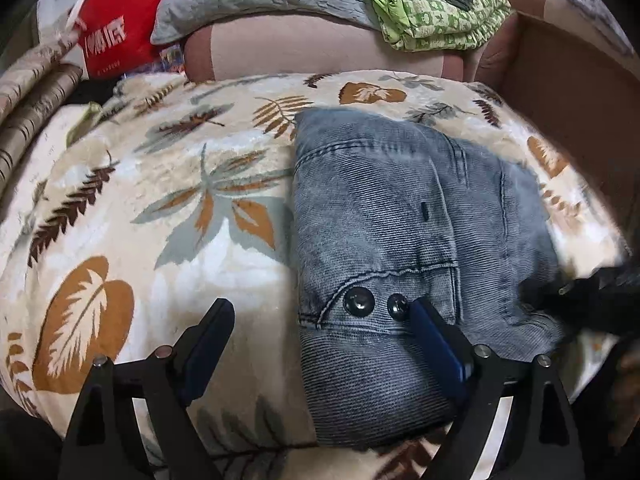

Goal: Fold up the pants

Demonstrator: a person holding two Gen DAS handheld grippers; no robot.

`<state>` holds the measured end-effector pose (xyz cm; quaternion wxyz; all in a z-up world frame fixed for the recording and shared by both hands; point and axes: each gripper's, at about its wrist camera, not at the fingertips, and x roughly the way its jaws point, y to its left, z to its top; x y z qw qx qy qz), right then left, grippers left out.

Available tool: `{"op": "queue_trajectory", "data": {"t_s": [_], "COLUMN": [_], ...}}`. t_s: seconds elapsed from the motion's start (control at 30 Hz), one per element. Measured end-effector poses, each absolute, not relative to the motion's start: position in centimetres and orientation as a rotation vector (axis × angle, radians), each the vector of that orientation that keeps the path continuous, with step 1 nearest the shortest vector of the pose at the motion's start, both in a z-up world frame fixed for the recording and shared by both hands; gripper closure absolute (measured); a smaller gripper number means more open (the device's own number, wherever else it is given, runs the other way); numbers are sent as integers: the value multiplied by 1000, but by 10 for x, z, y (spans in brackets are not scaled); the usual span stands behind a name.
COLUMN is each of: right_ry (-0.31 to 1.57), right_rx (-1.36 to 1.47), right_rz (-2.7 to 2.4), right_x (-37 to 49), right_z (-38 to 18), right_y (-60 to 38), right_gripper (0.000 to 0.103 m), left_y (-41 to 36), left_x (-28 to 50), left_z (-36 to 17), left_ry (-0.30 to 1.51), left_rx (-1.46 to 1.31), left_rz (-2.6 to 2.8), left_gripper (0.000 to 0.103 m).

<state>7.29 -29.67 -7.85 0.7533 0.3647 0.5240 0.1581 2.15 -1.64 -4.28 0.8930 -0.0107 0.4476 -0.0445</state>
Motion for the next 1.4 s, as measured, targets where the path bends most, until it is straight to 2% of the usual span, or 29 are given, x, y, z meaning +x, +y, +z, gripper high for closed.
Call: {"op": "queue_trajectory", "data": {"t_s": [0.07,0.13,0.23,0.43,0.57,0.63,0.67,0.8,0.9,0.93,0.97,1.13,1.23,1.3,1.4], "right_ry": [1103,1129,1152,1051,1086,1195,1178,1163,1189,1199,1212,1125,1196,1171,1201], "right_rx": [890,810,698,572,529,657,752,588,579,564,536,438,461,651,582], "right_rz": [371,360,344,440,405,369,390,372,353,345,333,381,265,308,294], "right_x": [66,67,70,110,162,178,176,171,173,174,173,168,183,178,176], "right_z": [-86,-76,-49,19,-9,-66,-77,-57,-48,-44,-38,0,-45,-66,-54], "right_y": [-311,-307,-297,-259,-256,-272,-279,-260,-256,-251,-246,-243,-263,-286,-284], "right_gripper": [103,103,96,94,91,103,103,103,103,102,97,95,81,80,77], "left_y": [-6,-3,-17,-21,-19,-16,-11,8,-11,-12,-12,-14,-11,0,12], "left_x": [14,12,24,21,22,23,22,13,29,26,24,27,28,20,18], "left_z": [-24,-15,-47,-52,-52,-47,-42,-14,-53,-59,-57,-56,-52,-38,-24], "left_ry": [859,803,938,910,912,920,920,785,971,948,927,931,925,893,795], "left_rx": [-91,-89,24,37,25,-5,-33,-136,-11,-11,-9,5,-24,-120,-192], "left_rz": [-90,-54,-63,-63,-78,-102,-122,-93,-124,-119,-120,-126,-149,-177,-145], "left_gripper": [13,13,13,12,12,14,15,14,14,13,13,13,14,14,14]}}
